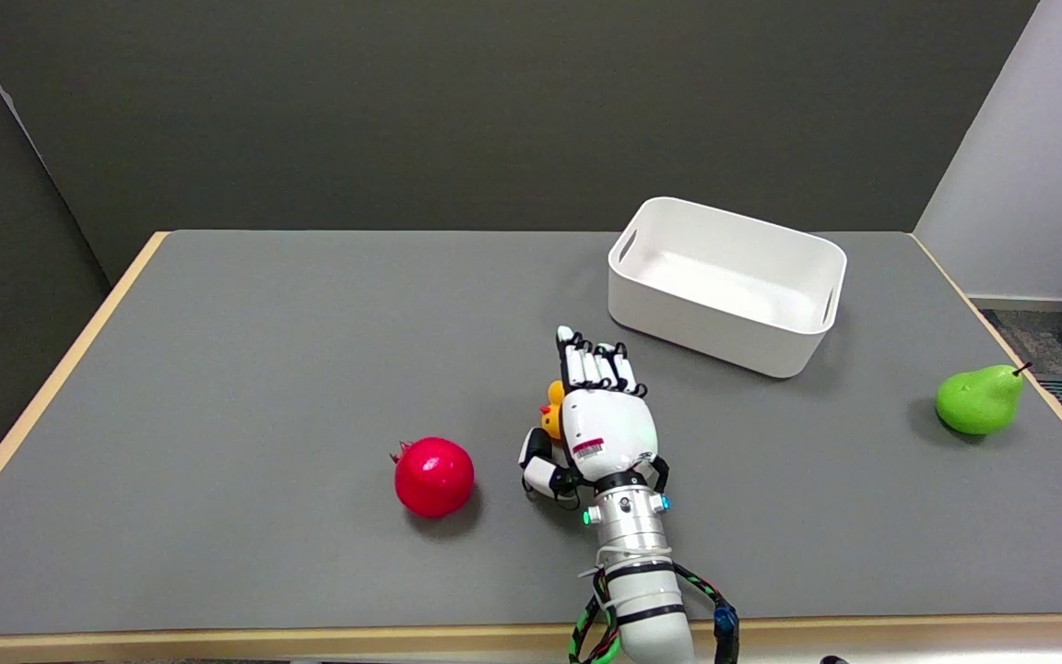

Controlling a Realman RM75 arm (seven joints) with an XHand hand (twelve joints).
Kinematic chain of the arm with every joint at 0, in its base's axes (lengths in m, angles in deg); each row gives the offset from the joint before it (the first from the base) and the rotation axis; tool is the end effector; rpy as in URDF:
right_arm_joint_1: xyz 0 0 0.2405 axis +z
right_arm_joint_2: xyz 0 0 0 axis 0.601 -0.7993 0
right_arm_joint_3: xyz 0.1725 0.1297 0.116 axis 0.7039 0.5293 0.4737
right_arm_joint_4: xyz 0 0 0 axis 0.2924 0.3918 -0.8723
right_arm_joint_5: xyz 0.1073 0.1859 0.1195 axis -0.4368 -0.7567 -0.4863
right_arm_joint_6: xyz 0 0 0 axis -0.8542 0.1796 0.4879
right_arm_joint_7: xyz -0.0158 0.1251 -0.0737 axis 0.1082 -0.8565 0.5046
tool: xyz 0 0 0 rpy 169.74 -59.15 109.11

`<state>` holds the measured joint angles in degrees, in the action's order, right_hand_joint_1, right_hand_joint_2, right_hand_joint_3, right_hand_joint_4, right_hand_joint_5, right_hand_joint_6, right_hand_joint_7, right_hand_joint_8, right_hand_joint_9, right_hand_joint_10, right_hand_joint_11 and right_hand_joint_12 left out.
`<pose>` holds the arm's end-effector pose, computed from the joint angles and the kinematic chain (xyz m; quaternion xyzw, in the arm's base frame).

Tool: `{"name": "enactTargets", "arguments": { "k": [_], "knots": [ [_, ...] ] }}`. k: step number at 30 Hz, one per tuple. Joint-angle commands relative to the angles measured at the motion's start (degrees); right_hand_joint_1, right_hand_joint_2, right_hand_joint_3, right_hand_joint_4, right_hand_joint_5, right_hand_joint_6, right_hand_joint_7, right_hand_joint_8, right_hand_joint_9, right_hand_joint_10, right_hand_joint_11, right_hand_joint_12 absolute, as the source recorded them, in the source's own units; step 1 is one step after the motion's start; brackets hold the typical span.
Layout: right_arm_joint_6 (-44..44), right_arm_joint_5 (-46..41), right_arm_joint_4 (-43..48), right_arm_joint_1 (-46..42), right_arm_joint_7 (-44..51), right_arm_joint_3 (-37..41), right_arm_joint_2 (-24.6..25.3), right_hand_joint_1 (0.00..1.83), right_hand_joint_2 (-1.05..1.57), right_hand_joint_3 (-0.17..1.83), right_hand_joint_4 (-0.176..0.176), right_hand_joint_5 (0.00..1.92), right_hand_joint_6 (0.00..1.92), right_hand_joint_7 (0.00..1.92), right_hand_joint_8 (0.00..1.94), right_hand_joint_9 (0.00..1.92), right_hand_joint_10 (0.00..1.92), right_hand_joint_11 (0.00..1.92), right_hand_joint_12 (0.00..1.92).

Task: Pick up the yellow duck.

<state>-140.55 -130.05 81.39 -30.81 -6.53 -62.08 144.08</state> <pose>-0.3440 -0.3064 0.1490 0.6207 -0.0375 0.1774 0.7628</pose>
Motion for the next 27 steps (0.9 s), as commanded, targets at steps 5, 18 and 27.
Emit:
{"name": "enactTargets", "arguments": {
  "k": [5, 18, 27],
  "knots": [
    [0.56, -2.39, 0.36, -0.27, -0.37, 0.15, -0.23, 0.95, 0.72, 0.99, -0.176, 0.03, 0.2, 0.14, 0.74, 0.15, 0.83, 0.0, 0.55],
    [0.73, -2.95, 0.37, -0.12, -0.37, 0.15, -0.23, 0.96, 0.72, 0.99, -0.176, 0.02, 0.2, 0.12, 0.7, 0.14, 0.81, 0.0, 0.52],
    [-0.52, -1.05, -0.56, 0.68, 0.03, 0.15, -0.23, 1.2, 0.91, 0.86, -0.176, 0.09, 0.32, 0.0, 1.56, 0.13, 1.66, 0.0, 0.61]
  ]
}}
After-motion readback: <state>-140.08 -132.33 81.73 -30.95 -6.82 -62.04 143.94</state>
